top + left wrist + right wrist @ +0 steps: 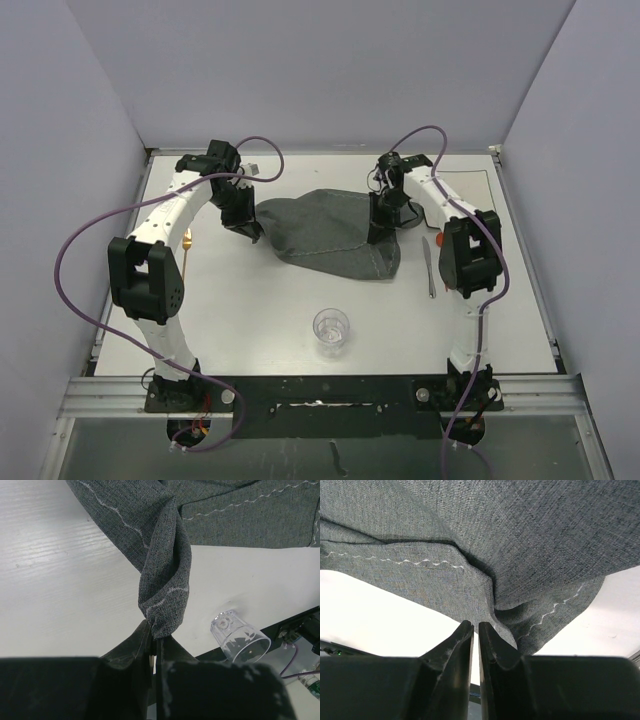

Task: Set the dinner table for one person
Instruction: Flatten out the napkin at the center of the board.

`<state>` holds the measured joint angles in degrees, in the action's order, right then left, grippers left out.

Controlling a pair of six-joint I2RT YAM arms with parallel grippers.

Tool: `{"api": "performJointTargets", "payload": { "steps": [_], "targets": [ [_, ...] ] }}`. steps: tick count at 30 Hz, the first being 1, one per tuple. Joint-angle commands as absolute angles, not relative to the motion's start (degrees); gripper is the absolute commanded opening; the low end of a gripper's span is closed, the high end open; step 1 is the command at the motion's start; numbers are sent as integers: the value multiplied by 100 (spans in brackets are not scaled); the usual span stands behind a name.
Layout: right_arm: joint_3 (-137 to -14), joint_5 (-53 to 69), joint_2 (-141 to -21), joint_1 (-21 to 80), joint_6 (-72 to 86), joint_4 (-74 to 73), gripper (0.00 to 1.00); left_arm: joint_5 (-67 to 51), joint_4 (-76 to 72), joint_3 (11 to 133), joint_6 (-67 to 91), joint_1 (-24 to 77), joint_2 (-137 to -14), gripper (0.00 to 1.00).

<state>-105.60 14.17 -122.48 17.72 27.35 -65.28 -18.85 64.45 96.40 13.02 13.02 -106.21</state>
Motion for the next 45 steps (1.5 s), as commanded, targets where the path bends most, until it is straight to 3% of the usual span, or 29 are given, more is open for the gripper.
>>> {"api": "performJointTargets", "payload": {
  "steps": [1, 11, 45],
  "targets": [
    [-10762, 1467, -12181, 1831, 2679, -6613, 12, -1907, 6442, 9880, 1248, 1314, -10493, 0],
    [-10776, 1039, -12305, 1828, 2713, -6601, 33, -1904, 6449, 9866, 1239, 1316, -10493, 0],
    [-10633, 1037, -12126, 1856, 2759, -6581, 29, -1878, 6495, 9853, 1230, 1362, -10503, 0]
  ]
}}
